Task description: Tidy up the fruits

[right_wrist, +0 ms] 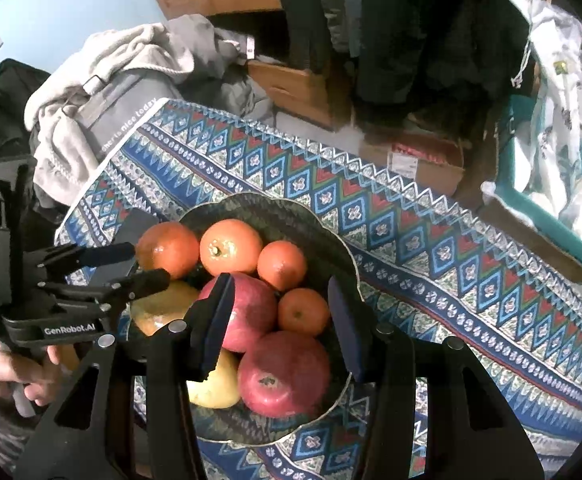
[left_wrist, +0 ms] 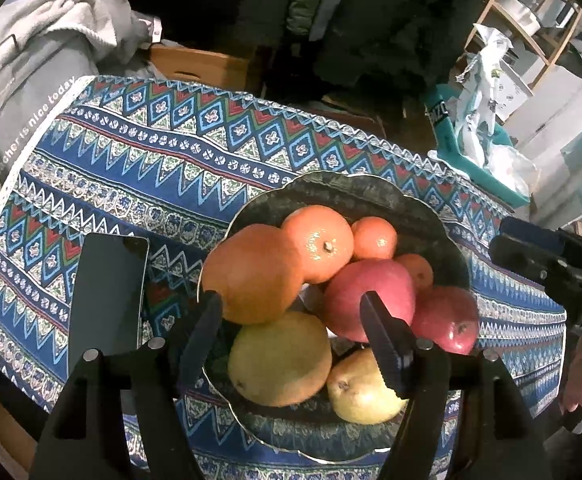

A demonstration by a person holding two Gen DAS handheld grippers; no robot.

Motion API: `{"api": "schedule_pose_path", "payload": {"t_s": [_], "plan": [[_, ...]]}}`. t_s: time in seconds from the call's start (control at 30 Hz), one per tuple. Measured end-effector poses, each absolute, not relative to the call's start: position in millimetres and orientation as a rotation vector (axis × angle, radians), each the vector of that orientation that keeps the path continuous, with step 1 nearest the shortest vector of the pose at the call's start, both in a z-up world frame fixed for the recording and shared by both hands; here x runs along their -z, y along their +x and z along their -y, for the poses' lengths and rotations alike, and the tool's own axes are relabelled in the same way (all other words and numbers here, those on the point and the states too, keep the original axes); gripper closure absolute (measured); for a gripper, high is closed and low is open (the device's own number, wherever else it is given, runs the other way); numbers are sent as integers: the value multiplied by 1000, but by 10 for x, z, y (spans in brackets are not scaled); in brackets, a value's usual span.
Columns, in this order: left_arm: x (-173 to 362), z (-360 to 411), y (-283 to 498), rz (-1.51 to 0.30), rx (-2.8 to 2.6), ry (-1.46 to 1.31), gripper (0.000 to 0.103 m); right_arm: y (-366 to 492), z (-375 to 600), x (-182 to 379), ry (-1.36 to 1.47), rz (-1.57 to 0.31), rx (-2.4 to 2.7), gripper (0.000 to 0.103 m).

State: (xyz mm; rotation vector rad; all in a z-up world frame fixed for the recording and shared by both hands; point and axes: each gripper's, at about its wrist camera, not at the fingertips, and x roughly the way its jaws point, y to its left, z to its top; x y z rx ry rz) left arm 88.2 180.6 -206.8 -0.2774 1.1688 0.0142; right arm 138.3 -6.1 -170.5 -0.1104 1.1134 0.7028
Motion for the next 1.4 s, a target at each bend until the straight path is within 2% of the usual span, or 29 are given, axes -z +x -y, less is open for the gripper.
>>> {"api": "schedule_pose_path", "payload": {"t_s": [0.23,0.37,0.63,0.73,0.9,1.13,1.4], "plan": [[1738,-1719,753,-1110,-25,-263,29,1252,156,1478,-151,-1053,-667,49],[1498,-1628,671,-1071,-18,-254,24,1171,228,1320,-150,-1014,-659,44],[1016,-1413,488,-982,17,-223,21,1006,477,969,-137,-937,-610,33],[880,-1343,436,-962,22,-208,16,940,603,833,-126,-913,-583,31],[637,-1217,342,-918,37,-174,16,820,764,613,-125,-858,-542,26],[299,-1019,184,-833,15,-97,12,662,947,380,-115,-797,-510,26],[-38,-823,68,-735,13,-46,3,497,1133,177,-114,-736,-473,25]]}}
